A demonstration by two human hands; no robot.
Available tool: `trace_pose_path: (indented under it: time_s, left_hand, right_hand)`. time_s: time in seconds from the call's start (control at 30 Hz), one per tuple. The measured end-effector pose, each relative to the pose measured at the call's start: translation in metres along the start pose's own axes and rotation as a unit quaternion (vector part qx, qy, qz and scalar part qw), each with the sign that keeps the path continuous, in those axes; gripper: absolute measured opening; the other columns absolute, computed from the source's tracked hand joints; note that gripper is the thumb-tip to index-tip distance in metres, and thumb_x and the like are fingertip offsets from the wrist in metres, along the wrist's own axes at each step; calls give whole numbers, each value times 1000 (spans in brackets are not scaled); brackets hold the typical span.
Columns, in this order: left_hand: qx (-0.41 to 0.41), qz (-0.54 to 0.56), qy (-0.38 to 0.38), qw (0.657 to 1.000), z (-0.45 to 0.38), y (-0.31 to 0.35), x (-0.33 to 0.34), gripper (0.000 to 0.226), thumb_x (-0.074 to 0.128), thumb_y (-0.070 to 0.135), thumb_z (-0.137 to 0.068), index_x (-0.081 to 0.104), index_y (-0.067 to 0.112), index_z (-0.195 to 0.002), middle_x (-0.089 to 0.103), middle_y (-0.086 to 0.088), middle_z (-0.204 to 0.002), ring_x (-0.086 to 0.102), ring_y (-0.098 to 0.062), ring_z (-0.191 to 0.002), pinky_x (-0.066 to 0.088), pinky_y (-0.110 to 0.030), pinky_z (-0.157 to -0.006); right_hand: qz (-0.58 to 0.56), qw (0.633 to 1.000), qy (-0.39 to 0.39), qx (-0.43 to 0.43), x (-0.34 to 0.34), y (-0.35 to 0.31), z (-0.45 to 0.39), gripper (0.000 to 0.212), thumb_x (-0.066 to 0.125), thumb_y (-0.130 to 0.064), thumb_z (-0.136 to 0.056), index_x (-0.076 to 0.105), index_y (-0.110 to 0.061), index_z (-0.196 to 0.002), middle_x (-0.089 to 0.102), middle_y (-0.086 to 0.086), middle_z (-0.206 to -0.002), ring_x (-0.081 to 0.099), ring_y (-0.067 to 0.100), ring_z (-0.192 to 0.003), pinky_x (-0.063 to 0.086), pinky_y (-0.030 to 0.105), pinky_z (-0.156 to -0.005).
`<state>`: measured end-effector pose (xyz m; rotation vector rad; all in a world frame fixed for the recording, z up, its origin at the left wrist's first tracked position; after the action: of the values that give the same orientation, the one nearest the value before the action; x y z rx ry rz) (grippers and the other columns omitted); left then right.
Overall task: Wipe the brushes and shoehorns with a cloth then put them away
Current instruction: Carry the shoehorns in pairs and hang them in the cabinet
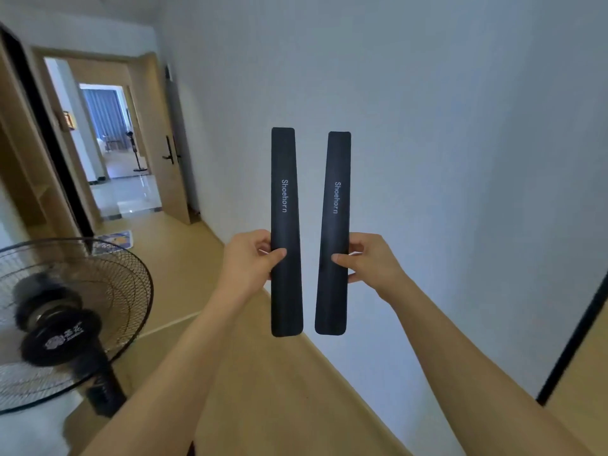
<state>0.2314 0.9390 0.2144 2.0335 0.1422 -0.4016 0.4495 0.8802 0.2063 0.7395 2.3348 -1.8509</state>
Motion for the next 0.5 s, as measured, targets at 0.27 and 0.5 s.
trace_pose_path:
  time_s: [0.27,0.5]
  left_hand:
    - [-36,-6,68,997,-102,-55,4,22,70,22,-88,62,40,-82,66,16,-83,66,-6,-78,57,-18,-59]
    - [-44,8,95,994,-199,-137,4,22,70,21,-89,62,40,-82,67,14,-84,67,-8,-79,58,-19,-61]
  right_hand:
    - [-9,996,-85,-30,45,41,-149,30,69,-13,-92,66,-18,-122,69,0,-112,68,20,-98,61,28,-73]
    - [-5,993,-109,-39,100,82,-271,26,69,-14,-92,65,-24,-116,68,-8,-104,67,12,-90,58,16,-60]
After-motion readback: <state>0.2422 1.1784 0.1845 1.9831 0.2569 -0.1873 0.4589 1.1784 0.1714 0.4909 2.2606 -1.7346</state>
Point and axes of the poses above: each hand's wrist, its own z-axis away from the middle knuckle, its own x-axis out of the palm, y = z × x, the point moved 5 cm from there along -z, towards the middle knuckle
